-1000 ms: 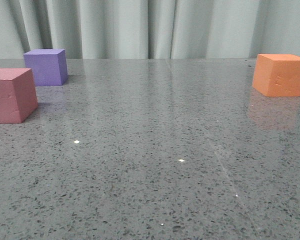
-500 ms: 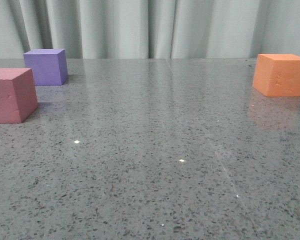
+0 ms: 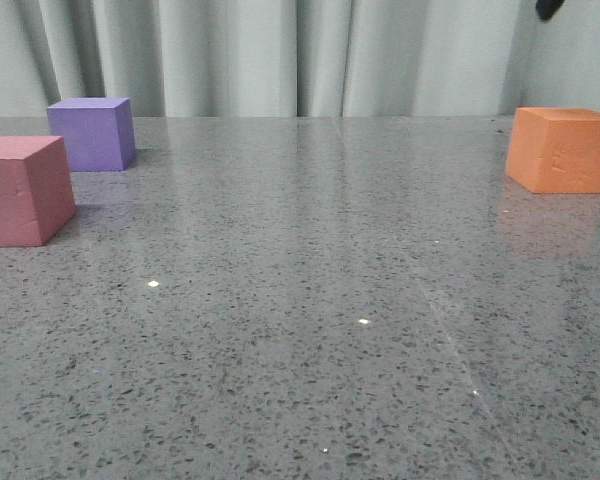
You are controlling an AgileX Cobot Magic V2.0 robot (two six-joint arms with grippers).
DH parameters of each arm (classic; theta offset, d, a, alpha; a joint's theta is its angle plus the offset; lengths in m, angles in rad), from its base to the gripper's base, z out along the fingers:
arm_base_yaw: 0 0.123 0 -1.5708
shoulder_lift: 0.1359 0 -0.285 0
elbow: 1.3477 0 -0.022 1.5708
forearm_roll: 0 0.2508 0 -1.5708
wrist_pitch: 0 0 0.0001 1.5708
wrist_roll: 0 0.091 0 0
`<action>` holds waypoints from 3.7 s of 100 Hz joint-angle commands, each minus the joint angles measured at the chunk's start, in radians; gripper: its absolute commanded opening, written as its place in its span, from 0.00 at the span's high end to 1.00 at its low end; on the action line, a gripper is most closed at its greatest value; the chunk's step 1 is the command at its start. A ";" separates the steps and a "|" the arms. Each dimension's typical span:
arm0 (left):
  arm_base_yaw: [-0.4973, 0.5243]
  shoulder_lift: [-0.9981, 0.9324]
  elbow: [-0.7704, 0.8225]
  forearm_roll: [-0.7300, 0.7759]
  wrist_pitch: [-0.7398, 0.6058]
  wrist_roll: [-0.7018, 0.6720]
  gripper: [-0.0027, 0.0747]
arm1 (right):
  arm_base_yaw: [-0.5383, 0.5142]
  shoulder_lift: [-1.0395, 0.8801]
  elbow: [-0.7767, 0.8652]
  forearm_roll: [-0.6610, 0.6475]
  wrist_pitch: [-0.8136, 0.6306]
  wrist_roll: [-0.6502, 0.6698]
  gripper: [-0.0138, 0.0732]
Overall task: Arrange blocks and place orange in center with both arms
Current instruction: 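Lower the right gripper over the orange cube and close on it, then lift the orange cube with the right gripper and carry it to table center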
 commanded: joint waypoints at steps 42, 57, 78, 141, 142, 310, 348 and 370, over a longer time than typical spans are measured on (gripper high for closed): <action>-0.009 0.013 -0.033 -0.014 -0.053 0.000 0.14 | 0.001 0.097 -0.036 -0.015 -0.032 -0.010 0.11; -0.009 0.013 -0.033 -0.014 -0.053 0.000 0.14 | 0.001 0.131 -0.036 0.004 -0.022 -0.010 0.11; -0.009 0.013 -0.033 -0.014 -0.053 0.000 0.14 | 0.001 0.158 -0.036 0.015 -0.007 -0.010 0.11; -0.009 0.013 -0.033 -0.016 -0.051 0.000 0.14 | 0.034 0.144 -0.064 0.046 0.075 -0.010 0.47; -0.009 0.013 -0.033 -0.018 -0.051 0.000 0.14 | 0.040 0.143 -0.071 0.046 0.082 -0.010 0.47; -0.009 0.013 -0.033 -0.022 -0.025 0.000 0.14 | 0.485 0.315 -0.371 -0.101 0.154 0.493 0.43; -0.009 0.013 -0.033 -0.022 -0.025 0.000 0.14 | 0.489 0.355 -0.371 -0.061 0.160 0.493 0.43; -0.009 0.013 -0.033 -0.022 -0.025 0.000 0.14 | 0.489 0.379 -0.371 -0.059 0.184 0.493 0.43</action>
